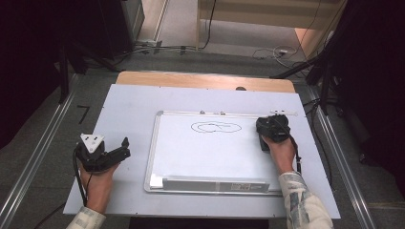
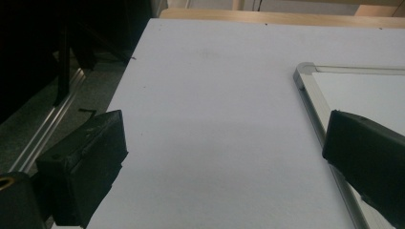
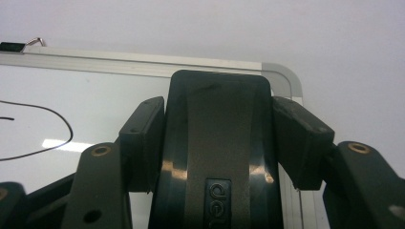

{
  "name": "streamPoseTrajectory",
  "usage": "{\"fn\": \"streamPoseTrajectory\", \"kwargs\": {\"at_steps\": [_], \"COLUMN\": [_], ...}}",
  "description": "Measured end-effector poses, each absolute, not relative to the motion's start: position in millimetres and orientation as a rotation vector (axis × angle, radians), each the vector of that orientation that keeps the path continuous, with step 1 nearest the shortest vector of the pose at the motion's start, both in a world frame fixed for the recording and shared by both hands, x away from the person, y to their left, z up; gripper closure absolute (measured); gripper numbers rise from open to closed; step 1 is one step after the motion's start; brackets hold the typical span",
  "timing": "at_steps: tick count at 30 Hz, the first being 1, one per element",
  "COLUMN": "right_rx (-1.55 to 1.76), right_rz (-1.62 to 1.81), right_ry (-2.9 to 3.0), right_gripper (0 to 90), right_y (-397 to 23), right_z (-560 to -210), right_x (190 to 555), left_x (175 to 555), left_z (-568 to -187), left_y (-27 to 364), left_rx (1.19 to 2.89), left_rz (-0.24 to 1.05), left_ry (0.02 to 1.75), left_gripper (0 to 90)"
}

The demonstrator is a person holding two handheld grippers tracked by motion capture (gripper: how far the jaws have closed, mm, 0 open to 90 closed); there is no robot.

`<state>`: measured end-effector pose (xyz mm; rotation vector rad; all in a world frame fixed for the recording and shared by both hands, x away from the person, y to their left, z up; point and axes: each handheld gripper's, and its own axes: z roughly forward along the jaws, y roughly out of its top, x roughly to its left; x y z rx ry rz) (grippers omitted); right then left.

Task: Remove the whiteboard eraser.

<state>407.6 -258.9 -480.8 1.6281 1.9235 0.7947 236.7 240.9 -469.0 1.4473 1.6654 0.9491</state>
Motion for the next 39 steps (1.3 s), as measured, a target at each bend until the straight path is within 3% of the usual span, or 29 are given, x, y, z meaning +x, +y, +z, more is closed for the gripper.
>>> {"fn": "streamPoseTrajectory", "kwargs": {"at_steps": [12, 39], "right_rx": [1.568, 1.498], "right_rz": [0.899, 0.951], "right_ry": [1.92, 1.961], "right_gripper": [37.7, 37.9], "right_y": [-255, -239], "right_z": [-455, -447], "right_x": [387, 376], "left_x": [239, 243], "left_z": [-471, -472], "left_y": [244, 242], "left_rx": [1.444, 1.458], "left_rz": [0.935, 0.929], "left_ry": [1.67, 1.664], "left_gripper": [1.5, 1.5]}}
